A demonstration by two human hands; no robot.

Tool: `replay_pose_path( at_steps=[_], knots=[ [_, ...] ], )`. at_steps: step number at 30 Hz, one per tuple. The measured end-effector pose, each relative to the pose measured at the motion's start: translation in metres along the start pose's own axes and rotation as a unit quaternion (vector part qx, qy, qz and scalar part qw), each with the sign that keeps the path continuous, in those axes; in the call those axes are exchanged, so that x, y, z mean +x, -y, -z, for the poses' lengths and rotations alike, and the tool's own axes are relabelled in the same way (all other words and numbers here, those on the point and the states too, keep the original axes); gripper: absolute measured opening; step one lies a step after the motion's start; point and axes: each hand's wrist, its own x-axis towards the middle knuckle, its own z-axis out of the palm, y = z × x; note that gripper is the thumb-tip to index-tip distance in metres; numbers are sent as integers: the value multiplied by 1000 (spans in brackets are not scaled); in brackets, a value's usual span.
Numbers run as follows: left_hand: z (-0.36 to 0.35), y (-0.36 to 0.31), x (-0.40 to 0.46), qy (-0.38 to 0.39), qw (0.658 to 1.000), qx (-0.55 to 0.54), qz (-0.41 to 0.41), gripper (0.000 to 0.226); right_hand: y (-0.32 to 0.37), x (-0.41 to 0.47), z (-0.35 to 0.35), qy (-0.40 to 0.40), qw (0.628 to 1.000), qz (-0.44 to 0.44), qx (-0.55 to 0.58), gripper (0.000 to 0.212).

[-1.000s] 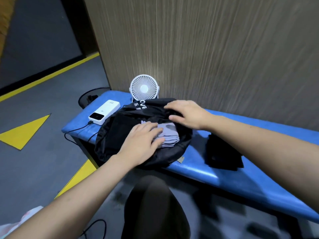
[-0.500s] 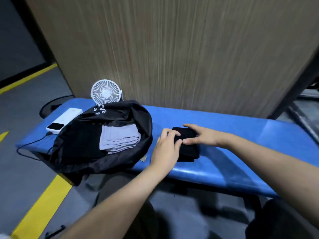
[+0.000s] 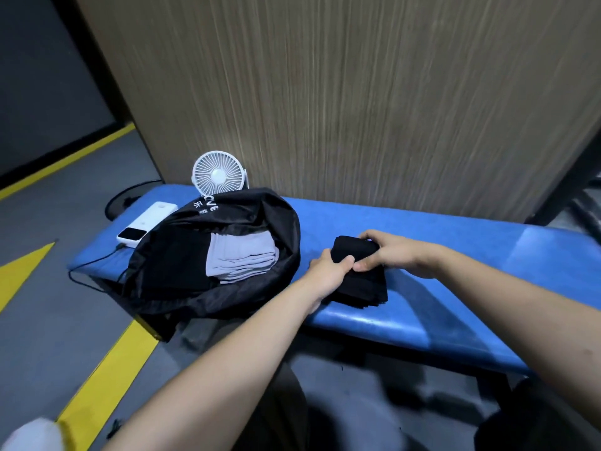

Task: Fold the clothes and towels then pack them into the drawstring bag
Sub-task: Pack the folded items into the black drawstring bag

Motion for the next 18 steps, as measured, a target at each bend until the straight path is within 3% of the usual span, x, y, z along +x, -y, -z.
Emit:
replay_pose_path(
  at_steps=[5, 9, 12, 15, 18],
  knots=[
    [-3, 3, 5, 10, 999, -33, -1, 80, -9, -12, -10, 0, 991, 20, 131, 46],
    [7, -11, -10, 27, 992, -122, -18, 57, 9, -24, -9, 4, 982, 56, 179, 50],
    [25, -29, -20, 1, 984, -173, -52, 60, 41, -31, -3, 2, 978, 96, 183, 56],
    [60, -52, -36, -49, 977, -185, -99, 54, 85, -34, -5, 5, 971, 144, 193, 60],
    [114, -70, -59, -76, 974, -171, -125, 44, 130, -23, -27, 6, 961, 183, 208, 48]
  ],
)
